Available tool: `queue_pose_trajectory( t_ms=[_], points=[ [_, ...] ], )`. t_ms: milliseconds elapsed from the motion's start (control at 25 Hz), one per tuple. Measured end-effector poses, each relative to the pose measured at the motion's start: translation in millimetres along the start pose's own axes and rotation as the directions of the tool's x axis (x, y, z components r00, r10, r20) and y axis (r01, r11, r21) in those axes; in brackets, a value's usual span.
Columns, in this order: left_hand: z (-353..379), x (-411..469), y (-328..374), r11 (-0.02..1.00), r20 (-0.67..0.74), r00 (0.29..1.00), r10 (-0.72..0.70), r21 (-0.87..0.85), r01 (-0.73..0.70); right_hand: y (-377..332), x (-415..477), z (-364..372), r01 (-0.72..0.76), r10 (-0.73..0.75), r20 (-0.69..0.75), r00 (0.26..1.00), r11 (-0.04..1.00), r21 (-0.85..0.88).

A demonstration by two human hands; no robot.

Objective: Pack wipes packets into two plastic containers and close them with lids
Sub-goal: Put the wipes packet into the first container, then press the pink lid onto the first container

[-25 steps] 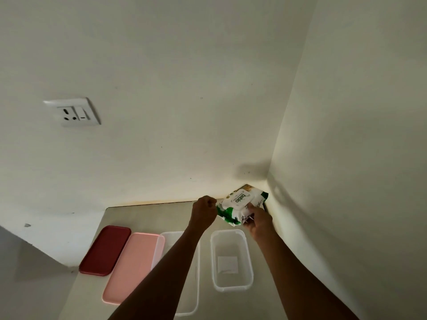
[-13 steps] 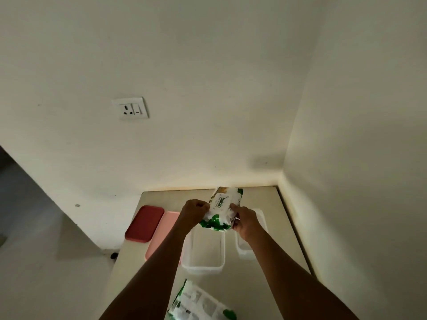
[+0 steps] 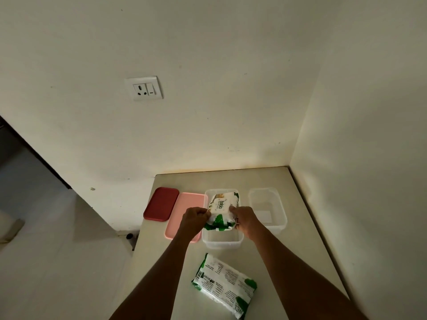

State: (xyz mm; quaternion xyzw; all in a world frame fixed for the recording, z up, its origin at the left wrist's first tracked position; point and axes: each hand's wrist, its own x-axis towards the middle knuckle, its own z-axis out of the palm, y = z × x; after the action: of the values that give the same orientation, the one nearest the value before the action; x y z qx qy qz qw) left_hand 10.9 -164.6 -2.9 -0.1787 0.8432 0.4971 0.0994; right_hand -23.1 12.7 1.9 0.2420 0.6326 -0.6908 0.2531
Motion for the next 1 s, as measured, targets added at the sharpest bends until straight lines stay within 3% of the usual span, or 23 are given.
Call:
queue_pose_trajectory(
  t_ms=[120, 240, 320, 440, 520, 640, 800, 1000],
  points=[
    [-8, 0, -4, 0.988, -0.029, 0.999, 0.034, 0.154, -0.029, -4, -1, 4, 0.115, -0.170, -0.106, 0.980, 0.909, -0.400],
    [-16, -2, -4, 0.984, -0.010, 0.999, 0.038, 0.175, -0.036, -6, -1, 10, 0.151, -0.241, -0.075, 0.968, 0.791, -0.593],
    [-23, -2, -3, 0.983, 0.009, 0.998, 0.055, 0.173, -0.056, -7, -4, 18, 0.170, -0.258, -0.047, 0.965, 0.752, -0.637],
    [-37, -2, -9, 0.987, -0.021, 0.999, 0.038, 0.157, -0.034, 1, -7, 35, 0.259, -0.246, 0.126, 0.961, 0.650, -0.715],
    [-46, 0, -21, 0.988, -0.033, 0.999, 0.019, 0.157, -0.014, 11, -8, 52, 0.266, -0.261, 0.092, 0.961, 0.773, -0.576],
    [-59, 3, -41, 0.989, -0.042, 0.999, -0.034, 0.141, 0.040, 25, -9, 79, 0.362, -0.413, 0.082, 0.907, 0.667, -0.651],
    [-75, 9, -71, 0.976, -0.023, 0.992, -0.128, 0.176, 0.130, 44, -13, 116, 0.368, -0.335, 0.183, 0.924, 0.651, -0.664],
    [-95, 19, -100, 0.958, -0.036, 0.978, -0.206, 0.198, 0.209, 63, -1, 145, 0.119, -0.059, 0.108, 0.992, 0.681, -0.723]
  ],
)
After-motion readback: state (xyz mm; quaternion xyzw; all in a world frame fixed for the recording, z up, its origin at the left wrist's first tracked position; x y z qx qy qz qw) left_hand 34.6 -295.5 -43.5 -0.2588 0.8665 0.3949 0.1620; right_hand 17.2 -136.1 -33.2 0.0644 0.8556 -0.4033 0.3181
